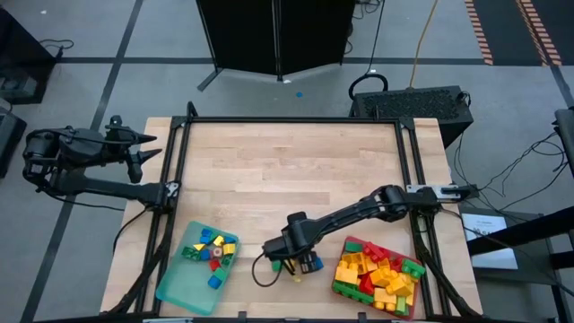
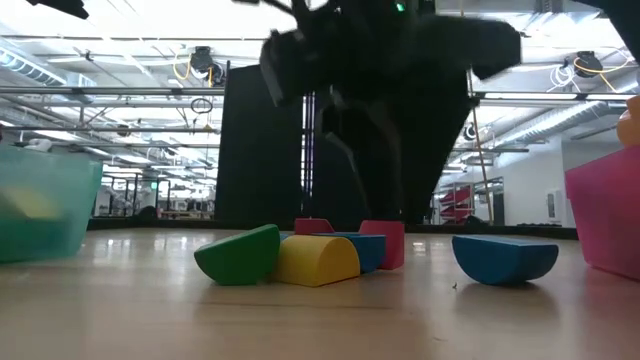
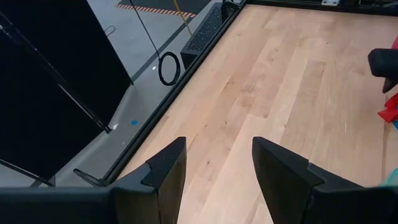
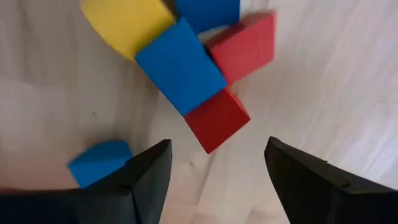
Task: Sort blocks by size
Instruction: Put the red block into the blue bin
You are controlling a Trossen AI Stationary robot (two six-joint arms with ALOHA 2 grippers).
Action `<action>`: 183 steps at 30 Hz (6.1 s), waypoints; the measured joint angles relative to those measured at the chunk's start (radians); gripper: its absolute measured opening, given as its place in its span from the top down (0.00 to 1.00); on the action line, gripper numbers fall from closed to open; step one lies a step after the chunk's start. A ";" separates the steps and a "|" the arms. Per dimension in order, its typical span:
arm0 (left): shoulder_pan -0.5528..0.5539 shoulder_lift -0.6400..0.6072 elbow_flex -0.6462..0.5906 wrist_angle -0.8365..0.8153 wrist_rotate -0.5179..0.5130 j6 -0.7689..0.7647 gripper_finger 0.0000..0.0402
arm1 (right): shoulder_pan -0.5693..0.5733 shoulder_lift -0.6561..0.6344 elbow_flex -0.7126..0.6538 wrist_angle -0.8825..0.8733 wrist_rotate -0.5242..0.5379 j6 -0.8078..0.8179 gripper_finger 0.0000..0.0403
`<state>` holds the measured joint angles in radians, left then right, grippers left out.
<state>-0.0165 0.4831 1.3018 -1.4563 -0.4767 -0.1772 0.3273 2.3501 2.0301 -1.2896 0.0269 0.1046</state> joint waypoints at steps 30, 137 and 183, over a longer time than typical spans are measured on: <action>0.000 0.000 0.000 0.000 0.000 0.001 0.53 | -0.012 0.000 -0.104 0.118 0.001 -0.251 0.38; 0.000 0.000 0.000 -0.001 0.000 0.000 0.53 | -0.120 -0.029 0.137 0.004 -0.032 -0.204 0.62; 0.000 0.000 0.000 -0.001 0.000 0.009 0.53 | -0.069 -0.033 -0.181 0.231 -0.037 -0.225 0.72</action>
<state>-0.0162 0.4835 1.3022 -1.4574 -0.4770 -0.1684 0.2581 2.3173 1.8493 -1.0582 -0.0101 -0.1204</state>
